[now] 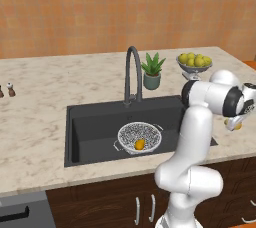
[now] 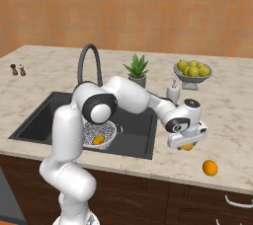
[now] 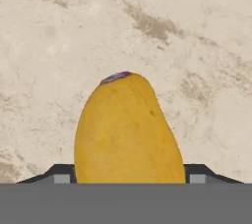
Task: Put the colander in the sink, put the orange, mango, mango in the colander, and turn on the sink faucet and pour water over the colander.
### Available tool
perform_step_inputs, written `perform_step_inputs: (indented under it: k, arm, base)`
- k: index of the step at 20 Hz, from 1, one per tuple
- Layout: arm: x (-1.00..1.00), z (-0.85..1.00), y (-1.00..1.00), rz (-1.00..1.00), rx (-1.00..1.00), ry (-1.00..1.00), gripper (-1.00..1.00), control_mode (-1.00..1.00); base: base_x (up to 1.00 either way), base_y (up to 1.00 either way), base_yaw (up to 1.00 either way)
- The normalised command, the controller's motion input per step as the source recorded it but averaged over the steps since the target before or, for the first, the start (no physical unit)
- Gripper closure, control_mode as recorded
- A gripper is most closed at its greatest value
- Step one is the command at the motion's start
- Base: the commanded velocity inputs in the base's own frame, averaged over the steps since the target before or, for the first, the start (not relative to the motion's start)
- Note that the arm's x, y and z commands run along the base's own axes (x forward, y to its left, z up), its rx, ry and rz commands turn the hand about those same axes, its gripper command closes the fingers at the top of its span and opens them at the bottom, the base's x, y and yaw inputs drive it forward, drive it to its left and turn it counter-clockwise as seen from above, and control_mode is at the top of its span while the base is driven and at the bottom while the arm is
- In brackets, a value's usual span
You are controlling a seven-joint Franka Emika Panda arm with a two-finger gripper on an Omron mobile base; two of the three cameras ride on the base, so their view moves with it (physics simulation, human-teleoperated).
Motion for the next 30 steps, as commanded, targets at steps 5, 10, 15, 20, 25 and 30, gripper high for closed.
perform_step_inputs:
  k: [5, 10, 15, 20, 25, 30]
  arm:
    - [-0.27, 0.22, 0.28, 0.02, 0.00, -0.05, 1.00, -1.00]
    - [-0.05, 0.52, 0.65, 0.04, 0.00, -0.03, 1.00, -1.00]
    - [0.00, 0.43, 0.91, 0.10, -0.01, -0.08, 1.00, -1.00]
    - [0.08, 0.24, 0.94, 0.13, -0.03, 0.00, 1.00, -1.00]
    - [0.21, 0.06, 0.87, 0.16, 0.00, 0.00, 1.00, -1.00]
    - [0.31, 0.00, 0.77, 0.20, 0.00, 0.00, 1.00, -1.00]
  base:
    - [0.00, 0.00, 0.00]
    - [0.00, 0.00, 0.00]
    - [0.00, 0.00, 0.00]
    - [0.00, 0.00, 0.00]
    - [0.00, 0.00, 0.00]
    - [0.00, 0.00, 0.00]
